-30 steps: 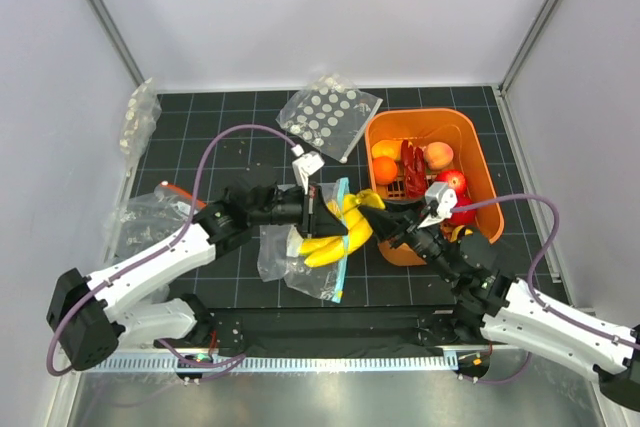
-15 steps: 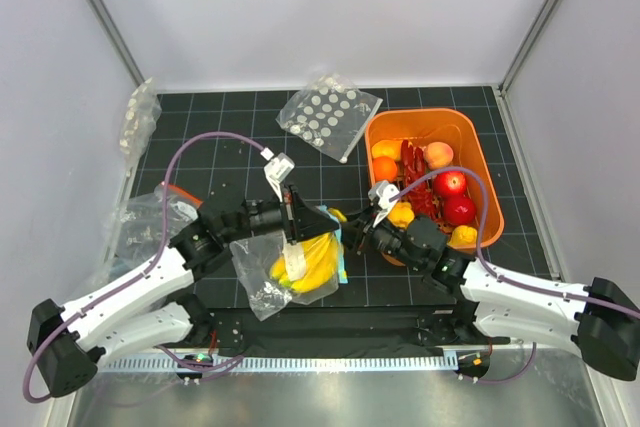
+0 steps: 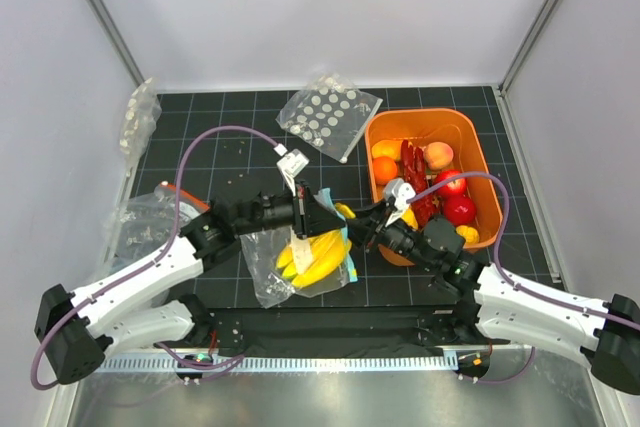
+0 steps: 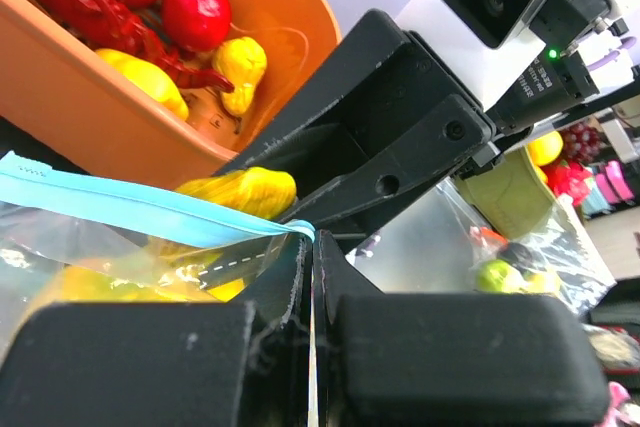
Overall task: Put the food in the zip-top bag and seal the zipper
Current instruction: Place the fake fruit in the zipper food storage bag.
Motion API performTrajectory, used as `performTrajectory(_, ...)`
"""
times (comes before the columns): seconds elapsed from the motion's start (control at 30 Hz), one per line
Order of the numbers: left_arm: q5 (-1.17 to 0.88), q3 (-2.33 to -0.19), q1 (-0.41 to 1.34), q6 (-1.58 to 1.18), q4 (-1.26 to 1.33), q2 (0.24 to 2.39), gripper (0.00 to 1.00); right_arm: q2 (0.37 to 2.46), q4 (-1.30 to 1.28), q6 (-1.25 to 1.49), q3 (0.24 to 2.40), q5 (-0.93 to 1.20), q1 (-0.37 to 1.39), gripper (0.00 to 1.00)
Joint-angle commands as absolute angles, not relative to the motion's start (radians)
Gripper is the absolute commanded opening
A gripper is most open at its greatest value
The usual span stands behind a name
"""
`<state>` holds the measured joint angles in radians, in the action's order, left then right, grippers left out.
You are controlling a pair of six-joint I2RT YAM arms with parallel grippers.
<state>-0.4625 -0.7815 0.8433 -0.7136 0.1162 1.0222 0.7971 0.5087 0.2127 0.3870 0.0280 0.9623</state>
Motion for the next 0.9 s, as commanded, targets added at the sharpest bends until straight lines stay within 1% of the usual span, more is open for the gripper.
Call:
performTrajectory(0.0,-0.361,-0.781,0.839,-0.663,0.121,0.974,0.00,0.804,0.584,0.206,0.422,0.121,0.980,0.01)
performTrajectory(0.17,-0.336,-0.772,0.839,-0.655,0.120,0.957,0.00,0.842,0.575,0.199,0.443,0.170,0.980,0.01)
performTrajectory(0.53,-0.484,-0.750,0.841,-0.689,0.262,1.019,0.00,0.939,0.566,0.196,0.491,0.276,0.980,0.01)
performTrajectory(0.7,-0.603,-0.752,0.856,-0.735,0.351,1.046,0.00,0.943,0.569,0.196,0.489,0.268,0.980,0.01)
performTrajectory(0.87,-0.713,-0.724,0.862,-0.804,0.484,1.034,0.00,0.870,0.574,0.195,0.451,0.184,0.980,0.01)
